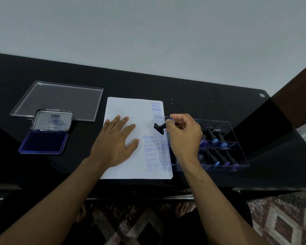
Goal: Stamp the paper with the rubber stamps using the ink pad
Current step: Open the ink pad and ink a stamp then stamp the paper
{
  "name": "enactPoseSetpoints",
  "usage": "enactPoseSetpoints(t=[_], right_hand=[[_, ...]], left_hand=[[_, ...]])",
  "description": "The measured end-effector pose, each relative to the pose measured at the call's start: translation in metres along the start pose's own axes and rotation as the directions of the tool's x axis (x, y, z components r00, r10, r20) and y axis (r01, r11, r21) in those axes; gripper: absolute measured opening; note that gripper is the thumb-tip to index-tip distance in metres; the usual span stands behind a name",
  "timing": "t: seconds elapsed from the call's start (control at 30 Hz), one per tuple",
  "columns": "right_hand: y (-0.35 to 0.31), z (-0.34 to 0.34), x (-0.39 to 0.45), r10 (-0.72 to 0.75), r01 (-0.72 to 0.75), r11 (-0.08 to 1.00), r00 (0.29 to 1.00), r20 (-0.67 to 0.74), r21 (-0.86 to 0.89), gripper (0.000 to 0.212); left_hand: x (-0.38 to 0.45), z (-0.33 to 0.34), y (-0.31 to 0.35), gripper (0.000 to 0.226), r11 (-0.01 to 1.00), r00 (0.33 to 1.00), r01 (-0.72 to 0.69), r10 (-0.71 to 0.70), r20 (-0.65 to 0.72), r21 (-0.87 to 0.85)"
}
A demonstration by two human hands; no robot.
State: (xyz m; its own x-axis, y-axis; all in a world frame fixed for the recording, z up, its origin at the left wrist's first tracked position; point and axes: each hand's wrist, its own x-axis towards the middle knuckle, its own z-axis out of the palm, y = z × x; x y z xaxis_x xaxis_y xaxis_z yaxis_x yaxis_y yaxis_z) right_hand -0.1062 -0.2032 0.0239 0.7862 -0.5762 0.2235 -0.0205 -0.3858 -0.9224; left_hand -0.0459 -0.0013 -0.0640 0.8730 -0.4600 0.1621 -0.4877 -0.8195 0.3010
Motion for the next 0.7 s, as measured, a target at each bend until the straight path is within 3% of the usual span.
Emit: enactPoseSetpoints(t=[0.43, 0.57, 0.7], right_hand=[[-0.002, -0.024, 0.007, 0.045, -0.033, 0.993, 0.994, -0.104, 0.115, 0.010], [0.007, -0.045, 0.013, 0.001, -0.007, 0.999, 0.987, -0.160, -0.038, 0.011], [0.023, -0.057, 0.019, -0.061, 0.033, 0.973, 0.991, -0.117, -0.227, 0.012]], left_hand=[[0.007, -0.013, 0.016, 0.073, 0.999, 0.998, 0.030, -0.029, 0.049, -0.033], [0.015, -0.021, 0.045, 0.073, 0.991, 0.999, 0.035, -0.033, 0.020, -0.127], [0.024, -0.021, 0.076, 0.071, 0.981, 1.000, -0.009, 0.011, 0.005, -0.195]])
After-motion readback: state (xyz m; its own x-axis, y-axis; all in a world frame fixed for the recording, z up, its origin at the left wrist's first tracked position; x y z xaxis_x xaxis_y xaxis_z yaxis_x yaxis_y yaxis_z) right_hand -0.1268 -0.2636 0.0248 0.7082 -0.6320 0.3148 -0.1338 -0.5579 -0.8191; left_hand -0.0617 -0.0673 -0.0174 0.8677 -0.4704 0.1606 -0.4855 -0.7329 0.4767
